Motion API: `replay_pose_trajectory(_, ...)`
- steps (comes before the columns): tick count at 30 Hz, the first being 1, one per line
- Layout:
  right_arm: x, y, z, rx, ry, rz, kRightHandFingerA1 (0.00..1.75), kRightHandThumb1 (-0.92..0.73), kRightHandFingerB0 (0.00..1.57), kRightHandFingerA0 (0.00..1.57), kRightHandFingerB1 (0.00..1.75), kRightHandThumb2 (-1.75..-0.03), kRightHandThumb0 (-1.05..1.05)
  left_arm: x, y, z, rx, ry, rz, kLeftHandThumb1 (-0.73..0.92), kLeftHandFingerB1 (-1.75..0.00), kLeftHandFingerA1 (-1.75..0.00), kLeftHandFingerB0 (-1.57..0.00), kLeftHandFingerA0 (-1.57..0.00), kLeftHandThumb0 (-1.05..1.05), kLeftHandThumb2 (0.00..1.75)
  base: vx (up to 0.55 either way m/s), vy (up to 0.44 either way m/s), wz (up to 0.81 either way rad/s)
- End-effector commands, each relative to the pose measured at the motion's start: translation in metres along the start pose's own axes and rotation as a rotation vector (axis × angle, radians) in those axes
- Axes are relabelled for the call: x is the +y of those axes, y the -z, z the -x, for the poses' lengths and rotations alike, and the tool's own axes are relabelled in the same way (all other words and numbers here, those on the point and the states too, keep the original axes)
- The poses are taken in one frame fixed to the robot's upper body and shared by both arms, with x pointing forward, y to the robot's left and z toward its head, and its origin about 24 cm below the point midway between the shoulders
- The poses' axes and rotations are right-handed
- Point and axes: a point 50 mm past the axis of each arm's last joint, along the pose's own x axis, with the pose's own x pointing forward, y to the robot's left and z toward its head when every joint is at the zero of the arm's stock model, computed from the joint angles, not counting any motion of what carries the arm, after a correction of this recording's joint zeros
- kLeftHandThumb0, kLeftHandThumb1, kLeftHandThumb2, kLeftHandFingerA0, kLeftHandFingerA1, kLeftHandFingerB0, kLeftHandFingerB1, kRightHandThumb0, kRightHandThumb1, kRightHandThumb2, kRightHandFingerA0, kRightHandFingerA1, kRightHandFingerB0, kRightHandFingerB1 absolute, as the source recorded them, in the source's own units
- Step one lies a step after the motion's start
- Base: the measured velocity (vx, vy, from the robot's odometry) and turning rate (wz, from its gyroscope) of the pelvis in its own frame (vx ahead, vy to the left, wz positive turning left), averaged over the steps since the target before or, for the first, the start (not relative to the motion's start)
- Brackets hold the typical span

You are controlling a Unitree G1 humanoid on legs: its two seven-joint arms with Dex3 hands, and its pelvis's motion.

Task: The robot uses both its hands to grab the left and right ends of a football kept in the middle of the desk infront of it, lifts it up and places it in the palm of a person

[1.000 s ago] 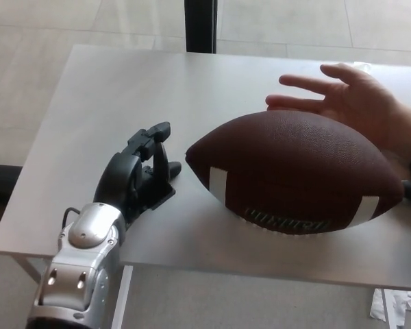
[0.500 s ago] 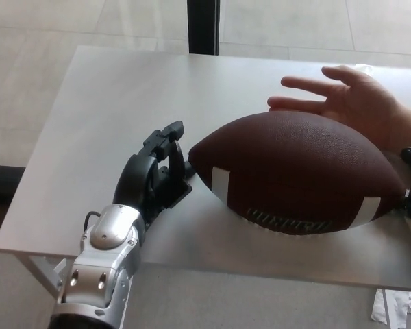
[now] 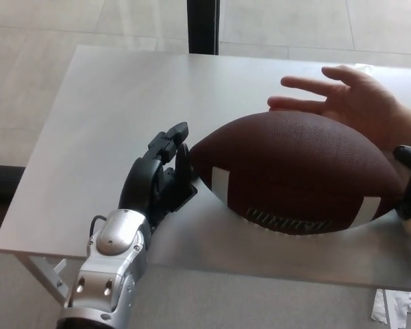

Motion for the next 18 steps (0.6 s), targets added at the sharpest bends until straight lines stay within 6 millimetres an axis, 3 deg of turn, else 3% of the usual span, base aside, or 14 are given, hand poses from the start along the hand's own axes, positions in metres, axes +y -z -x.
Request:
replay_pose_trajectory(1, 0.001, -0.007, -0.003, -0.005, 0.003, 0.001, 1.15, -0.87, 0.28, 0.61, 0.97, -0.8, -1.05, 0.005, 0.028, 0.008, 0.126, -0.014, -0.027, 0.92, -0.25, -0.58, -0.05, -0.19, -0.92, 1.0, 0.0, 0.0, 0.0)
replay_pose_trajectory(5, 0.005, -0.013, -0.006, -0.007, -0.017, -0.007, 1.14, -0.86, 0.32, 0.65, 0.97, -0.81, -1.05, 0.009, 0.03, 0.008, 0.136, -0.032, -0.022, 0.92, -0.24, -0.56, -0.05, -0.2, -0.94, 1.0, 0.0, 0.0, 0.0)
replay_pose_trajectory(6, 0.007, -0.013, -0.007, -0.004, -0.018, -0.013, 1.13, -0.86, 0.32, 0.66, 0.97, -0.8, -1.05, 0.01, 0.03, 0.008, 0.135, -0.033, -0.025, 0.89, -0.25, -0.58, -0.06, -0.18, -0.85, 1.28, 0.0, 0.0, 0.0)
replay_pose_trajectory(7, 0.008, -0.013, -0.007, -0.003, -0.018, -0.015, 1.1, -0.86, 0.35, 0.67, 0.96, -0.8, -1.05, 0.01, 0.03, 0.008, 0.137, -0.044, -0.024, 0.92, -0.25, -0.55, -0.07, -0.22, -0.95, 1.01, 0.0, 0.0, 0.0)
replay_pose_trajectory(15, 0.021, -0.001, -0.009, 0.037, -0.021, -0.045, 1.11, -0.85, 0.38, 0.67, 1.01, -0.81, -1.05, 0.007, 0.025, 0.004, 0.129, -0.043, -0.011, 0.92, -0.26, -0.55, -0.07, -0.23, -0.93, 0.99, 0.0, 0.0, 0.0)
replay_pose_trajectory(18, 0.03, 0.004, -0.009, 0.035, -0.049, -0.056, 1.1, -0.86, 0.31, 0.62, 0.98, -0.81, -1.05, -0.001, 0.025, 0.0, 0.131, -0.043, 0.019, 0.92, -0.27, -0.57, -0.09, -0.24, -0.92, 0.99, 0.0, 0.0, 0.0)
